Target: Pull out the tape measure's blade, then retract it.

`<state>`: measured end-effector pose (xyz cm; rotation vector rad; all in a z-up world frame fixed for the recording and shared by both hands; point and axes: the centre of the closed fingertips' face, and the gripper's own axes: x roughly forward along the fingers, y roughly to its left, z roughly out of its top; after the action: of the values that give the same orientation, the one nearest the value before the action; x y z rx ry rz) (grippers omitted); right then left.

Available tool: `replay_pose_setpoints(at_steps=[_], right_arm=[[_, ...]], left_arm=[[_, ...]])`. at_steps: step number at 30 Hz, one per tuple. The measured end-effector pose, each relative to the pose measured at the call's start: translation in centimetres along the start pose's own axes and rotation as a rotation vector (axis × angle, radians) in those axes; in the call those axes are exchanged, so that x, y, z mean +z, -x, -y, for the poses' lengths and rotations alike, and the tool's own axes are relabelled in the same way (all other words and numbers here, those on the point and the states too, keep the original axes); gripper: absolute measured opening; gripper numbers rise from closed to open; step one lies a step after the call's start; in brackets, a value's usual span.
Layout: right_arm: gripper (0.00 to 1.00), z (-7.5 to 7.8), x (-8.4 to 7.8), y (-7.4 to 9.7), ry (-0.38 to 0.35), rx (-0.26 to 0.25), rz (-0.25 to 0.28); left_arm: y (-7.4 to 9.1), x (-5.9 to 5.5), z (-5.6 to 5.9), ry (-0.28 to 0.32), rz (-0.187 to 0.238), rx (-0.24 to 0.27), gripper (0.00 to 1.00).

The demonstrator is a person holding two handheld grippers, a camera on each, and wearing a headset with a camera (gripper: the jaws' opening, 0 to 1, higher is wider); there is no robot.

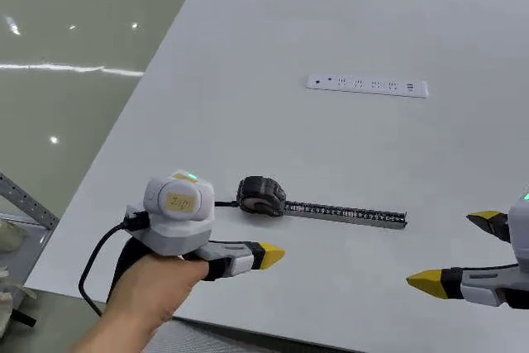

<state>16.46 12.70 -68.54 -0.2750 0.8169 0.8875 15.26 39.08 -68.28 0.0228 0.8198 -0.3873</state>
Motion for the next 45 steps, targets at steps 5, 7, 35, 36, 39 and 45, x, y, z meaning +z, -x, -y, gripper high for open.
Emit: replay_pose_setpoints(at_steps=[5, 7, 35, 36, 39, 45], right_arm=[[0.88, 0.5, -0.3, -0.9, 0.011, 0.012, -0.019], [0.87, 0.7, -0.3, -1.3, 0.015, 0.016, -0.026], [0.76, 3.5, -1.9, -6.4, 0.127, 0.099, -0.131], [0.75, 3.6, -1.9, -6.6, 0.136, 0.1, -0.134], [0.75, 3.8, -2.1, -7.1, 0.156, 0.118, -0.148], [0.69, 4.6, -2.7, -8.1, 0.218, 0.13, -0.171]], left_arm=[[-1.1, 0.4, -0.4, -0.014, 0.001, 0.028, 0.95], [-1.6, 0.5, -0.3, -0.014, -0.002, 0.024, 0.95], [-7.1, 1.3, -1.2, 0.029, -0.025, 0.052, 0.93], [-7.2, 1.3, -1.2, 0.033, -0.026, 0.052, 0.93], [-7.8, 1.3, -1.2, 0.035, -0.031, 0.056, 0.92], [-8.4, 1.2, -1.7, 0.048, -0.03, 0.087, 0.91]])
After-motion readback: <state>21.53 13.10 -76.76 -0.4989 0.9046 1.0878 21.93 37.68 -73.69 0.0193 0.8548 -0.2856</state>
